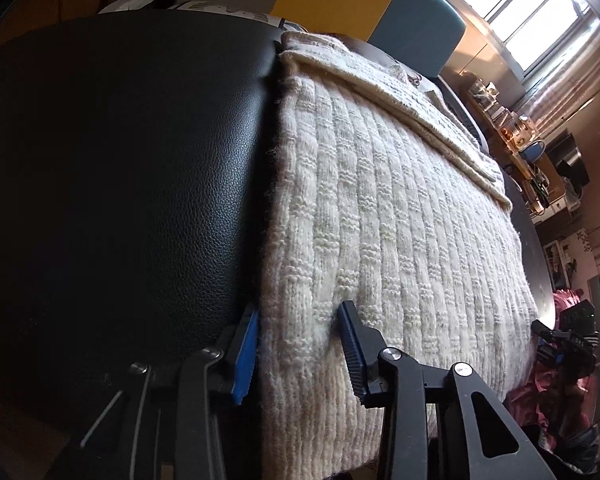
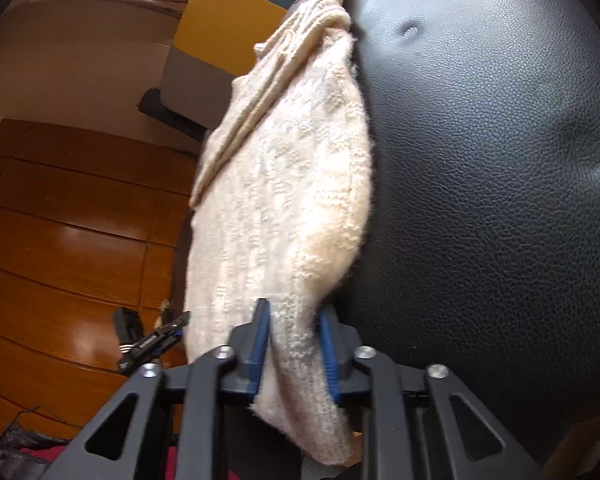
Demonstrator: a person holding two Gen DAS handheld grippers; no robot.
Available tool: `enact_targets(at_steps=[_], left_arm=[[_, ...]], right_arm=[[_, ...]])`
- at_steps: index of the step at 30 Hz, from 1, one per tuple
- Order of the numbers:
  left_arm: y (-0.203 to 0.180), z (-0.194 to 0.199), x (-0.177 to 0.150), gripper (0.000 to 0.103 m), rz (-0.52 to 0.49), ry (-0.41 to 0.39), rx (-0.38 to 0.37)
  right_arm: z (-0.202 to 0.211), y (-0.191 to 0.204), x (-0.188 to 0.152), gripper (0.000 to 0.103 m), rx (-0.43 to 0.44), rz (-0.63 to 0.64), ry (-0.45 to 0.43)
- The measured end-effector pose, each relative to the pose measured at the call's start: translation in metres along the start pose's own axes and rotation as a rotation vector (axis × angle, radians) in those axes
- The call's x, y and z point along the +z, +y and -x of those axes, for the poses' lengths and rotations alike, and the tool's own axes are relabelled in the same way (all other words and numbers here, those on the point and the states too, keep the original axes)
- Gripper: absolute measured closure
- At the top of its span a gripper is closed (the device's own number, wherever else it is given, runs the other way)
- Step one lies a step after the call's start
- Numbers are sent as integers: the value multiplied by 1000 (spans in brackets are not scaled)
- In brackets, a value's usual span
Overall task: Fold clothes
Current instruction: 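Grasp the sweater side edge with the right gripper while the left gripper grasps it too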
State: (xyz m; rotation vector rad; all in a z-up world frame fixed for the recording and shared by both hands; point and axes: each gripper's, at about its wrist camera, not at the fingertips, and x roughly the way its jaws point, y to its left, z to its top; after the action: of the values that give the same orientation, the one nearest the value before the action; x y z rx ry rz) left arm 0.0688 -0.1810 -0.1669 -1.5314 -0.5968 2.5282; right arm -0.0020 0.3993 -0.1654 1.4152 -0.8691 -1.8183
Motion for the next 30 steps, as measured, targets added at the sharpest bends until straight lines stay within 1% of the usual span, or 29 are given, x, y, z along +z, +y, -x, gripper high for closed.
enact_targets(at_steps=[1,2,4,6,7,9,10,11,13,14,15,16,17,19,21,22,23,24,25,26,28,30], left_arm=[[-1,2,0,86,2,-14,-1],[-2,2,0,92,2,-16,-15],[-6,3,-3,93,-23,-26,3],[-10,2,-5,93,-52,-34,23],[-11,2,-5,92,-62,-34,30],[-10,1,-3,91,-45,-26,24],[-9,1,-2,90,-32,-21,18],[-8,1,-1,86,-16,-15,0],[-3,2,-1,80,25,-17,-50],[-1,3,-1,71,49,-16,-82],[1,3,-2,65,72,-15,-115],[2,3,-1,56,87,-16,-146],[-1,3,-1,51,94,-22,-160],[-10,1,1,51,67,-27,-164],[-20,-1,2,51,14,-30,-140],[-24,-2,1,52,-6,-26,-140],[-27,-2,1,57,-26,-22,-141],[-30,-3,0,63,-47,-15,-129],[-31,-6,0,78,-73,-11,-91],[-32,-8,0,87,-95,-17,-58],[-30,-7,0,90,-98,-24,-63],[-30,-7,-1,91,-103,-35,-62]], right_arm=[[-1,2,-1,90,-22,12,-7],[-2,6,-2,91,-41,27,-17],[-3,13,-6,91,-82,62,-33],[-4,23,-8,93,-131,112,-30],[-4,27,-8,88,-151,136,-27],[-5,36,-8,82,-192,182,-21],[0,35,-8,72,-193,179,-39],[9,29,-8,66,-176,152,-76],[22,11,-4,54,-135,78,-121],[28,1,-1,52,-103,45,-141],[34,-8,2,52,-62,18,-162],[36,-15,5,52,-26,-2,-164],[35,-19,8,52,6,-15,-149],[29,-19,14,50,56,-9,-110],[20,-10,18,45,104,10,-74],[14,-2,20,45,97,21,-40],[6,7,20,45,75,36,5],[0,16,19,45,32,70,39],[-7,25,15,44,-29,121,64],[-12,35,11,44,-70,173,79],[-20,48,1,44,-130,230,61],[-24,51,-8,43,-163,215,-4]])
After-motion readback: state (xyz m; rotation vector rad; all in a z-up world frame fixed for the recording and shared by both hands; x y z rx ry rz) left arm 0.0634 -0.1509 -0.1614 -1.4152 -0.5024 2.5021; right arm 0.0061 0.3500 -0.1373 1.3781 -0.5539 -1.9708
